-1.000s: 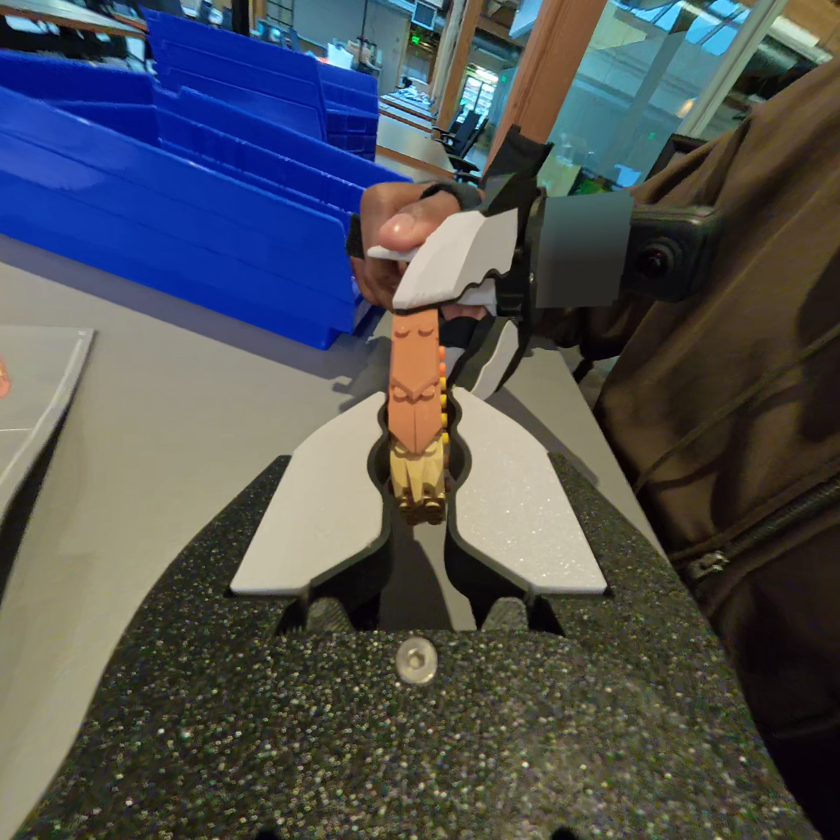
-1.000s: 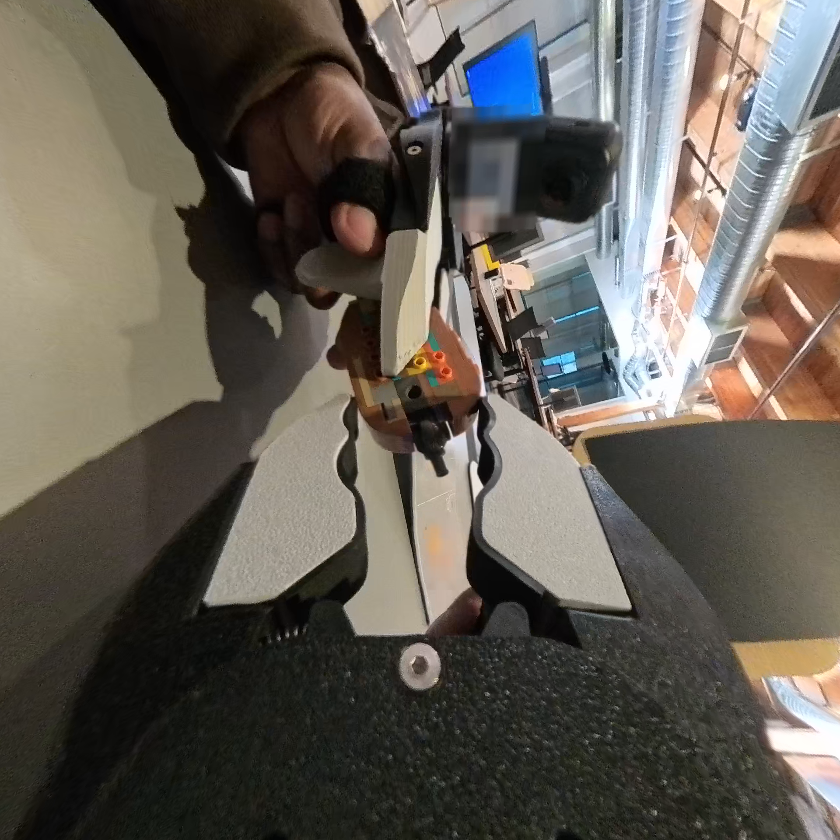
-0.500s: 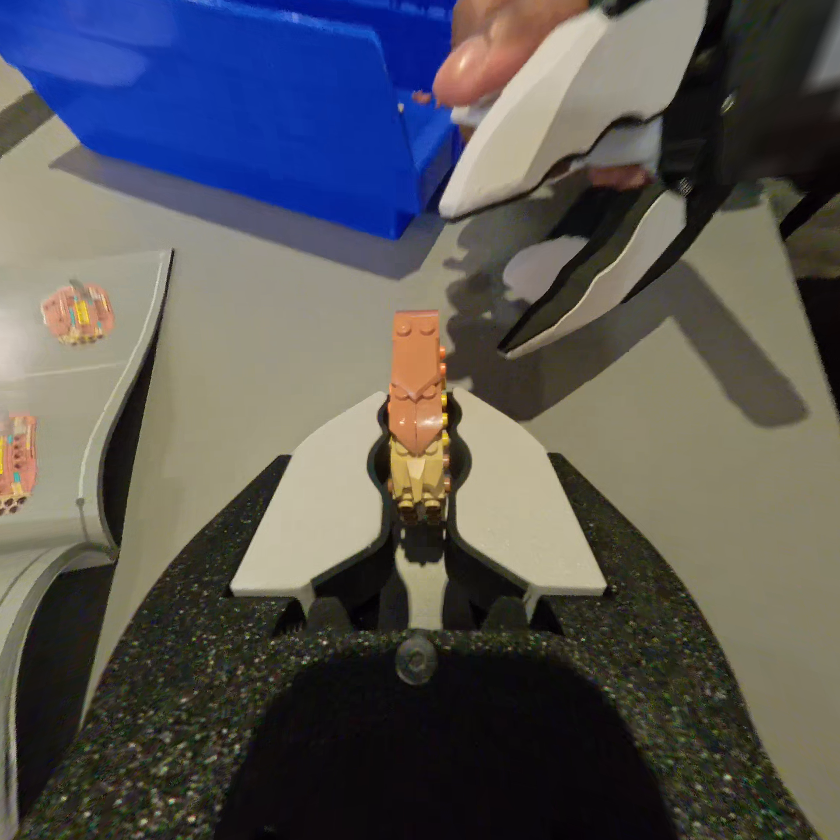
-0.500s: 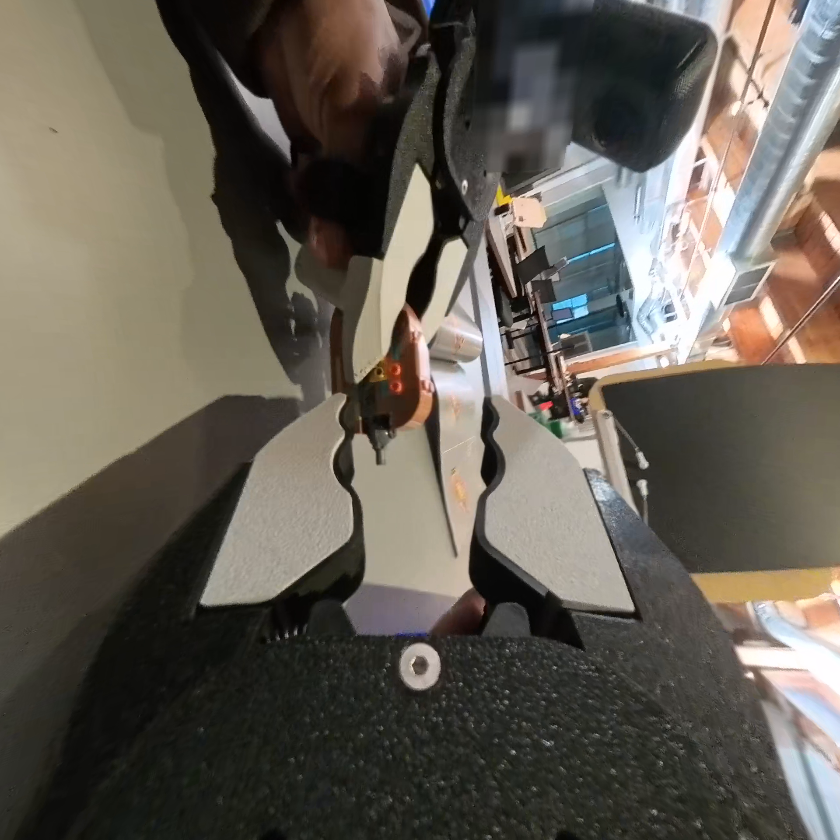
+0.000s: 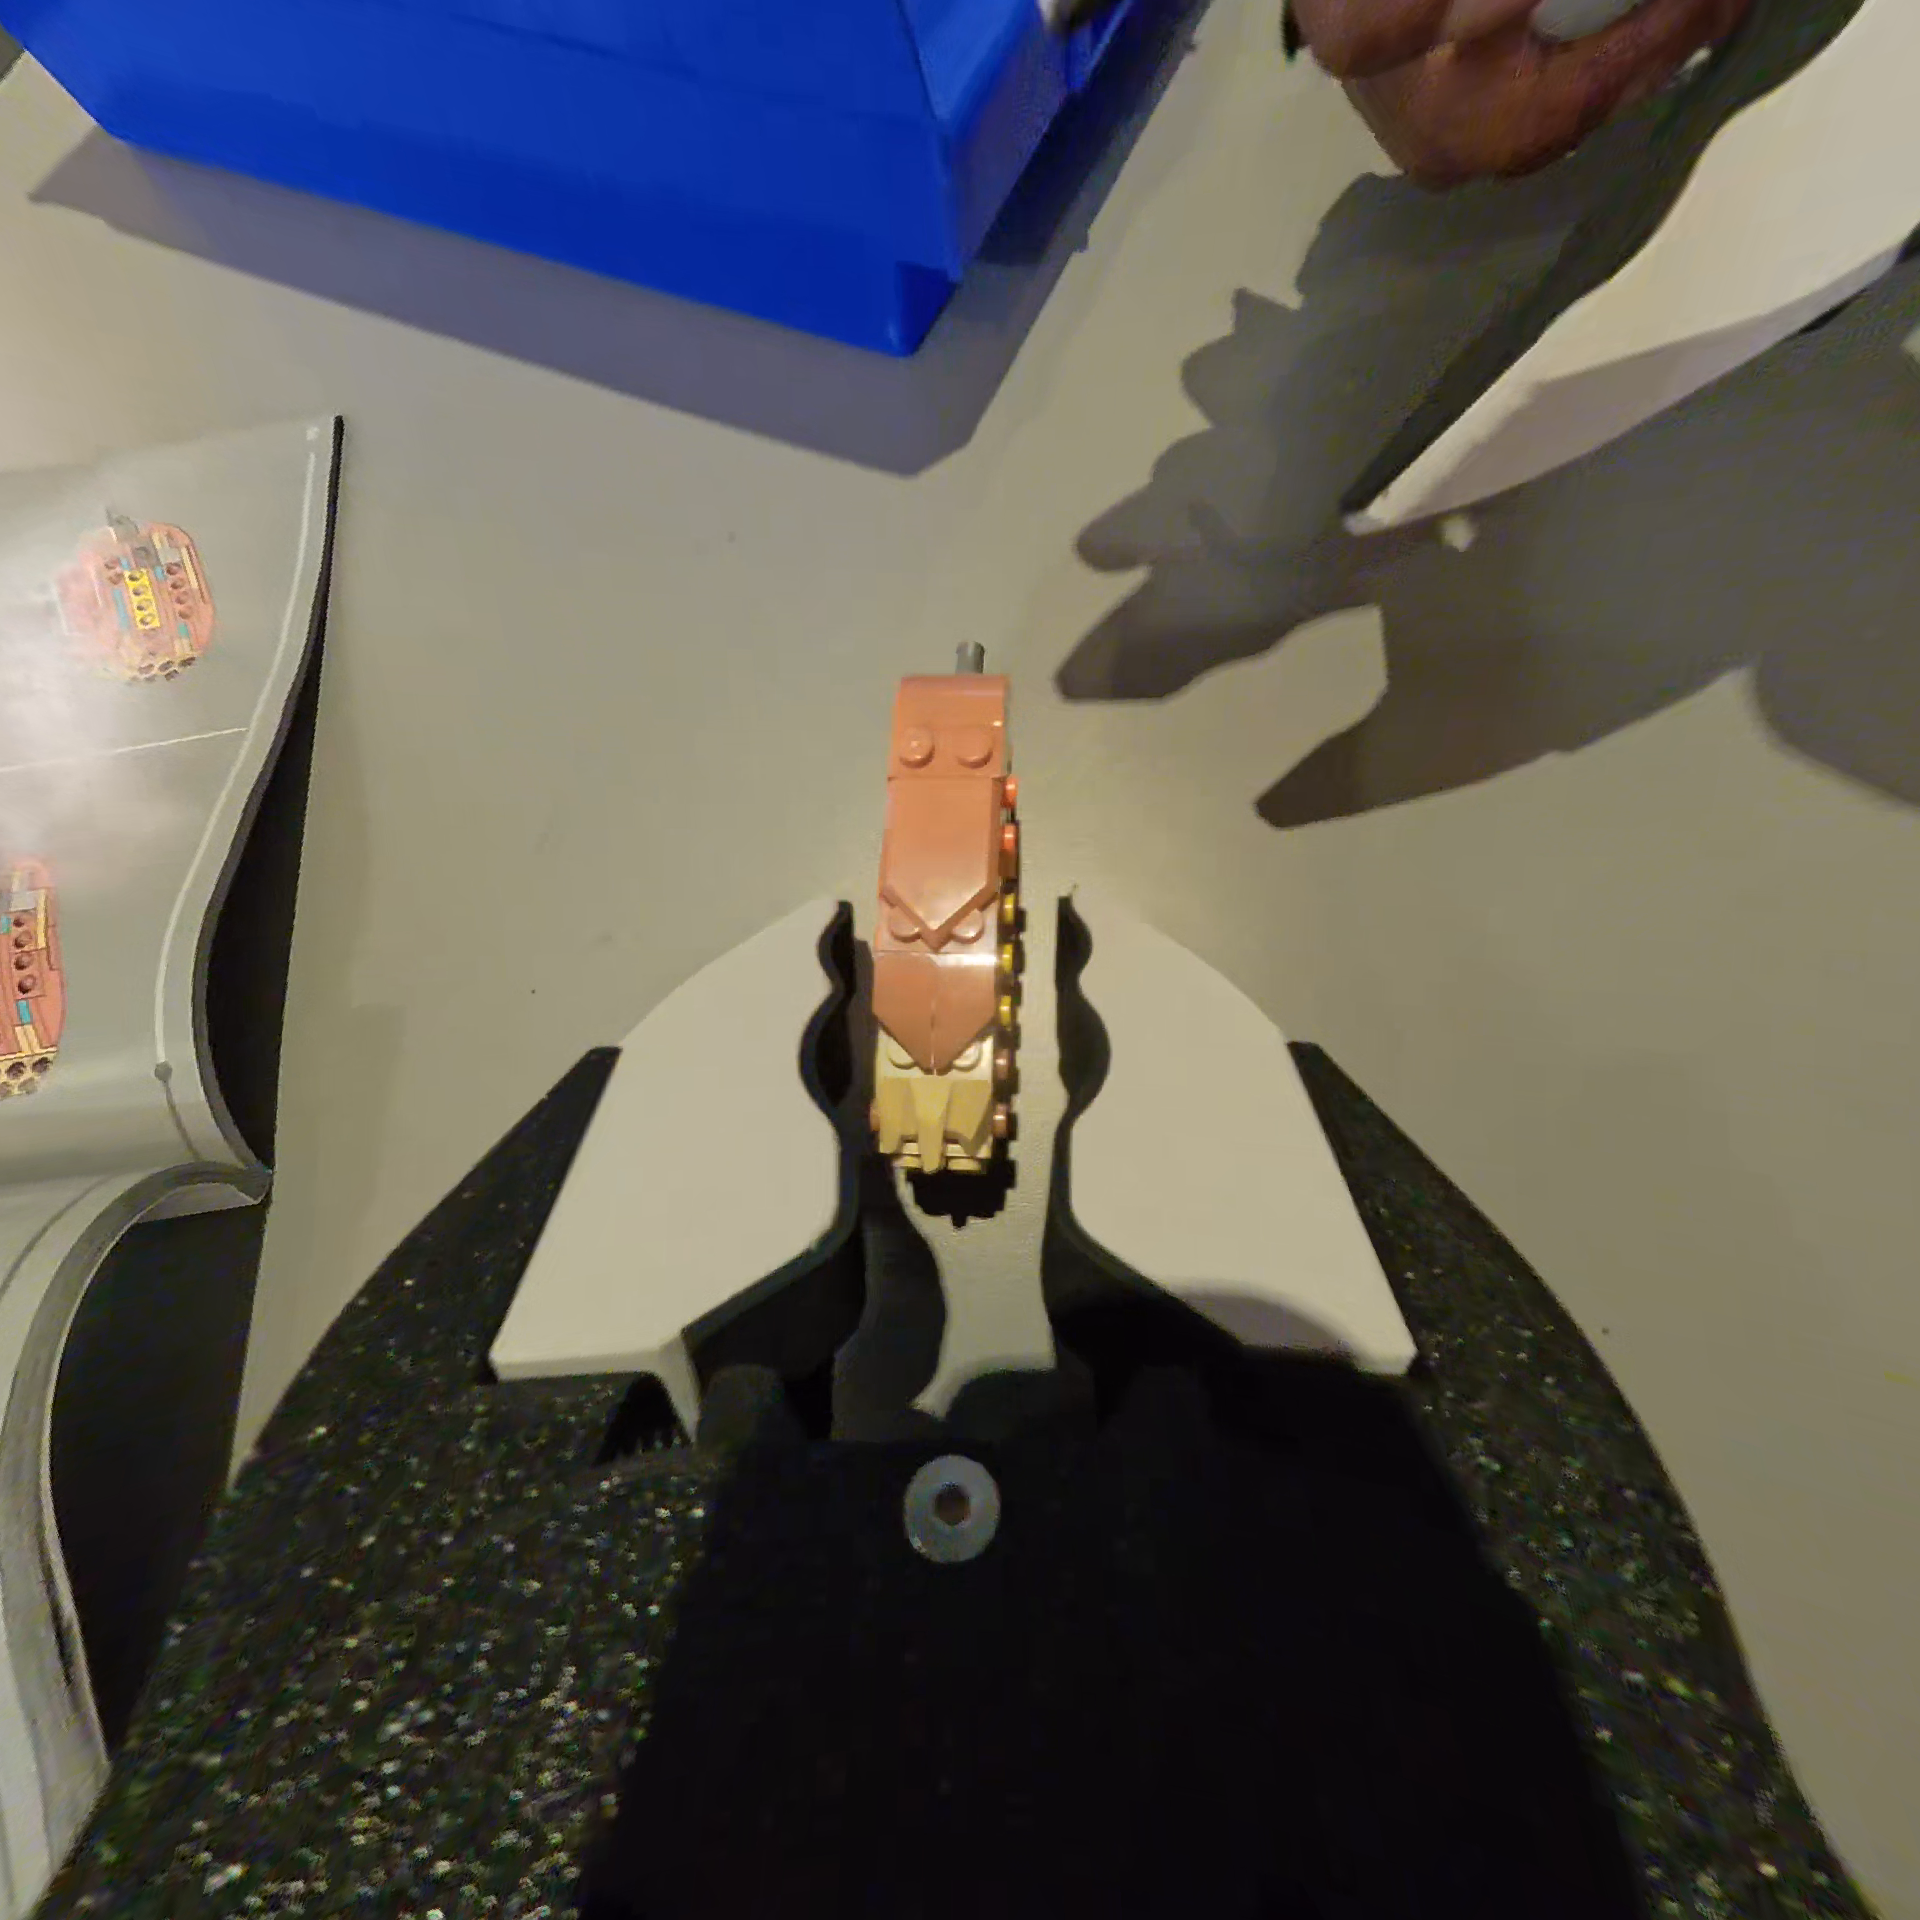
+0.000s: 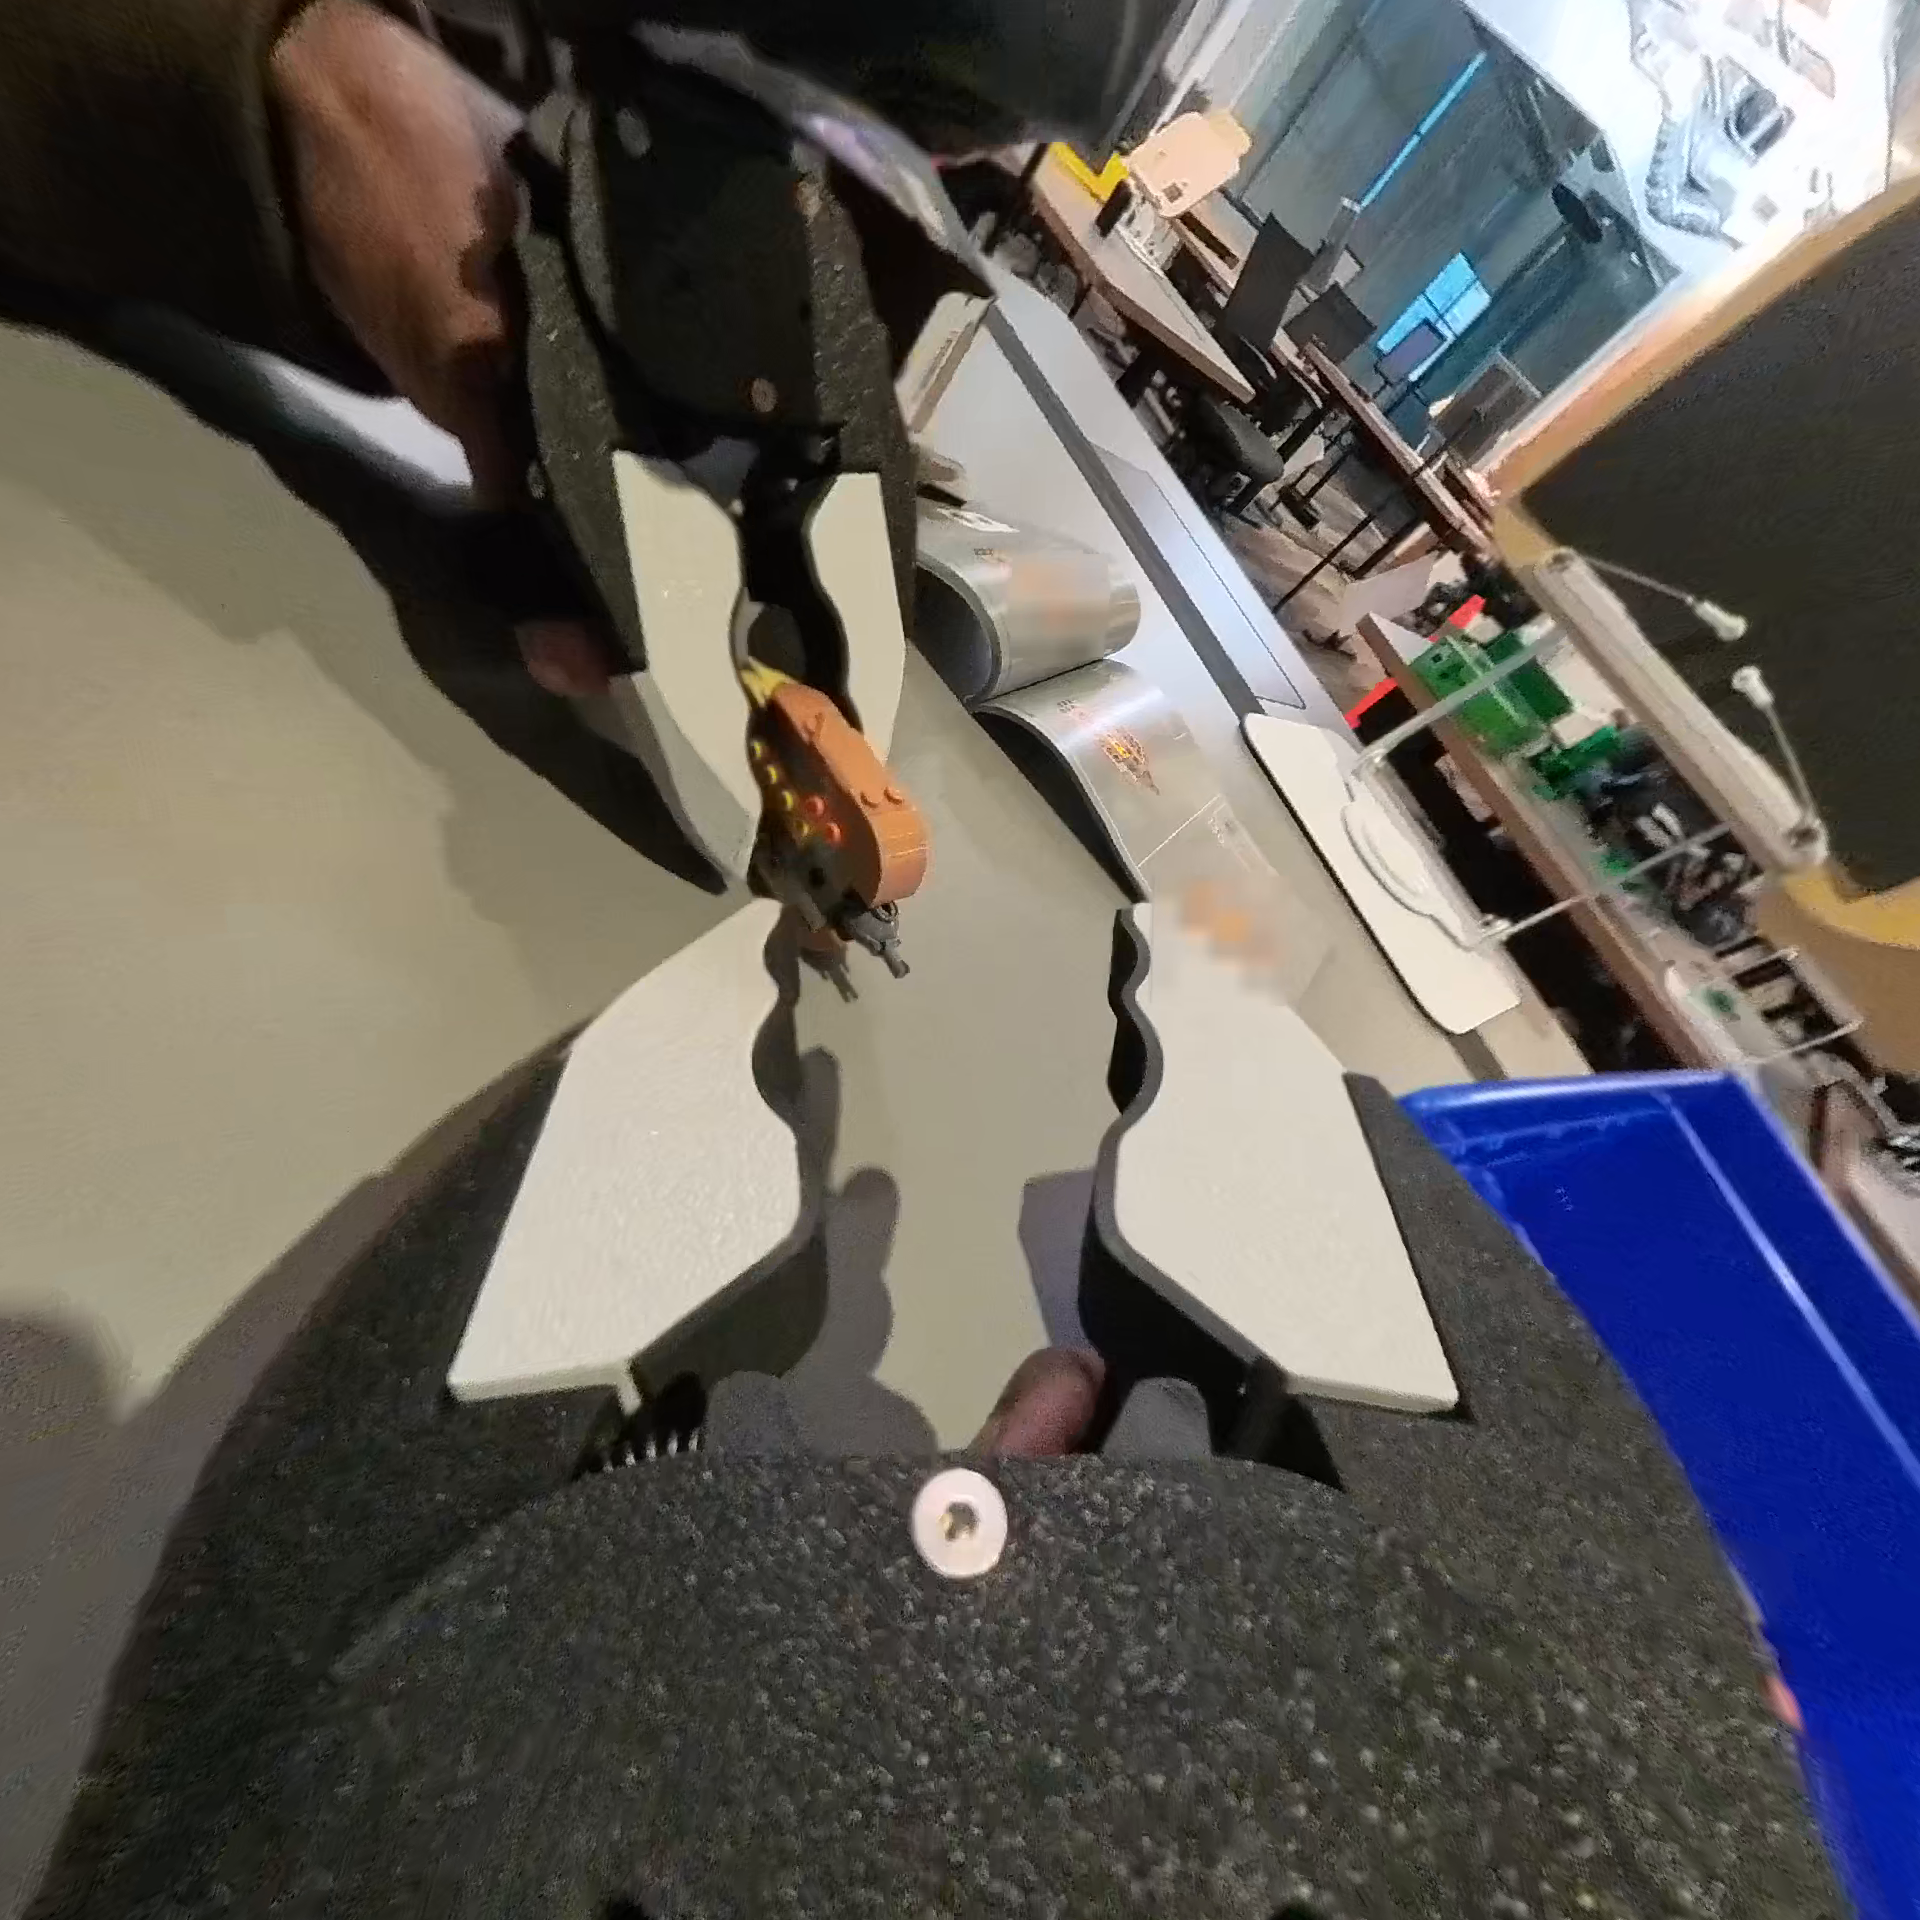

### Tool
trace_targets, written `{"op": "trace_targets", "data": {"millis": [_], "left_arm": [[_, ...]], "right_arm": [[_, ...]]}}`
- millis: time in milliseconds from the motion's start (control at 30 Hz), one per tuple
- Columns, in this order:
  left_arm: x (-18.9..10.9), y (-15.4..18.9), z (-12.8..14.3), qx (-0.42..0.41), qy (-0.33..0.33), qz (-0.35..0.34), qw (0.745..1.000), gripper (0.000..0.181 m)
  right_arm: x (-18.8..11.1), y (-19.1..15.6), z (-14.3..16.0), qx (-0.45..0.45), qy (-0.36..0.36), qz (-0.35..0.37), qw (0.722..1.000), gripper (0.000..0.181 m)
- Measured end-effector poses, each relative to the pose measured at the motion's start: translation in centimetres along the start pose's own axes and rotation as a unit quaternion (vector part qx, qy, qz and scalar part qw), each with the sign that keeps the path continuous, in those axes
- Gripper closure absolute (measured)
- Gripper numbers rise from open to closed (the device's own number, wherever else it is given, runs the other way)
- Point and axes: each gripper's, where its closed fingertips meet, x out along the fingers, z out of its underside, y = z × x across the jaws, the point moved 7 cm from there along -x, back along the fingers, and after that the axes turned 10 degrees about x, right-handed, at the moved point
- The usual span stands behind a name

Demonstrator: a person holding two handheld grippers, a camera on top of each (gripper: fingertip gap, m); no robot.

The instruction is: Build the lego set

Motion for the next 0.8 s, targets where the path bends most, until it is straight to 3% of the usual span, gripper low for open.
{"op": "trace_targets", "data": {"millis": [167, 300, 367, 433, 533, 600, 800], "left_arm": [[-1.7, 0.0, -0.5, -0.008, 0.036, -0.035, 0.999, 0.123], [-6.1, 0.6, -2.4, -0.038, 0.166, -0.080, 0.982, 0.119], [-7.7, 1.4, -3.6, -0.083, 0.250, -0.080, 0.961, 0.127], [-8.0, 2.4, -4.7, -0.138, 0.319, -0.061, 0.936, 0.136], [-6.0, 5.1, -6.5, -0.143, 0.345, 0.002, 0.927, 0.146], [-4.6, 6.9, -7.4, -0.112, 0.342, 0.037, 0.932, 0.147], [-2.5, 10.6, -8.2, -0.018, 0.299, 0.114, 0.947, 0.150]], "right_arm": [[-1.0, 0.5, -0.1, 0.116, 0.035, 0.009, 0.993, 0.117], [-2.6, 1.7, -1.5, 0.243, 0.112, 0.025, 0.963, 0.113], [-3.1, 2.6, -2.5, 0.332, 0.165, 0.032, 0.928, 0.112], [-3.4, 3.5, -3.3, 0.433, 0.221, 0.034, 0.873, 0.111], [-3.8, 4.3, -4.4, 0.563, 0.306, -0.005, 0.767, 0.108], [-4.1, 4.3, -4.8, 0.605, 0.338, -0.015, 0.721, 0.102], [-5.3, 3.4, -5.5, 0.640, 0.404, -0.032, 0.652, 0.094]]}}
